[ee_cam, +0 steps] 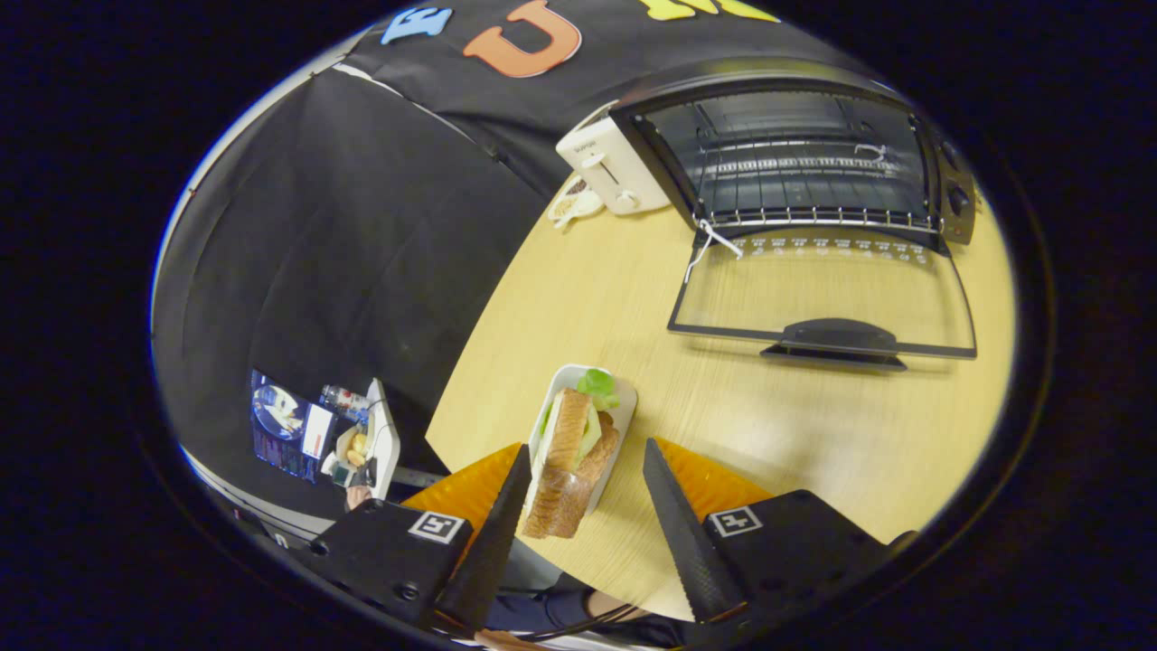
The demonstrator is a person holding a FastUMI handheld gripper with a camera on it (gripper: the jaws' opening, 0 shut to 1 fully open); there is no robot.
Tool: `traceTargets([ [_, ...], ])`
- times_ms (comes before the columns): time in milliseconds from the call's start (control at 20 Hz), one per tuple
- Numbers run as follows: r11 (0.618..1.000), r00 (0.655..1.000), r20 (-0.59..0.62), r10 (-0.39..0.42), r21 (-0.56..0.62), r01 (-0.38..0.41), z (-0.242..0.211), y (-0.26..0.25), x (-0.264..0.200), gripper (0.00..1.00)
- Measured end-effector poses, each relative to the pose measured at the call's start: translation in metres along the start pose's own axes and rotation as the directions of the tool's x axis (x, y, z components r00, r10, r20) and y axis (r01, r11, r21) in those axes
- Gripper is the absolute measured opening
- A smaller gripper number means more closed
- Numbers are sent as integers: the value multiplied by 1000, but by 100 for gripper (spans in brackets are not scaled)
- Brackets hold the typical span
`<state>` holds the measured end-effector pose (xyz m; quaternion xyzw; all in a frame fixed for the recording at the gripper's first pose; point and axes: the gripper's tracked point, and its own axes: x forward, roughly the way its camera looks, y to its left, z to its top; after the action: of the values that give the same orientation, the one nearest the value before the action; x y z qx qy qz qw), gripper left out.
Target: Open the toaster oven, put the food inside, and close the toaster oven door.
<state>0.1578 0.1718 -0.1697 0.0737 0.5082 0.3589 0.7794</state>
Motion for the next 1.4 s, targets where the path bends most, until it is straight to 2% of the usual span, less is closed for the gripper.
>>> traceTargets([
  [100,999,999,-41,30,27,-29,-5,5,9,79],
  [250,997,996,-70,57,50,-54,-11,11,13,50],
  [300,997,996,-64,58,52,-54,-12,11,13,49],
  [350,996,996,-56,65,69,-61,-14,14,12,44],
  [550,992,996,-22,91,92,-88,-15,20,2,37],
  [700,978,988,31,154,138,-157,-10,28,-13,35],
  [800,963,972,113,205,153,-221,2,32,-26,35],
  [900,959,950,223,217,132,-250,18,28,-36,35],
  [1000,969,912,362,194,76,-237,36,17,-45,35],
  [1100,967,847,499,182,66,-246,56,11,-59,35],
  [1250,939,719,678,152,129,-319,79,-4,-80,35],
  [1350,902,615,783,93,195,-385,91,-21,-91,34],
  [1400,888,576,816,57,223,-403,96,-32,-95,34],
])
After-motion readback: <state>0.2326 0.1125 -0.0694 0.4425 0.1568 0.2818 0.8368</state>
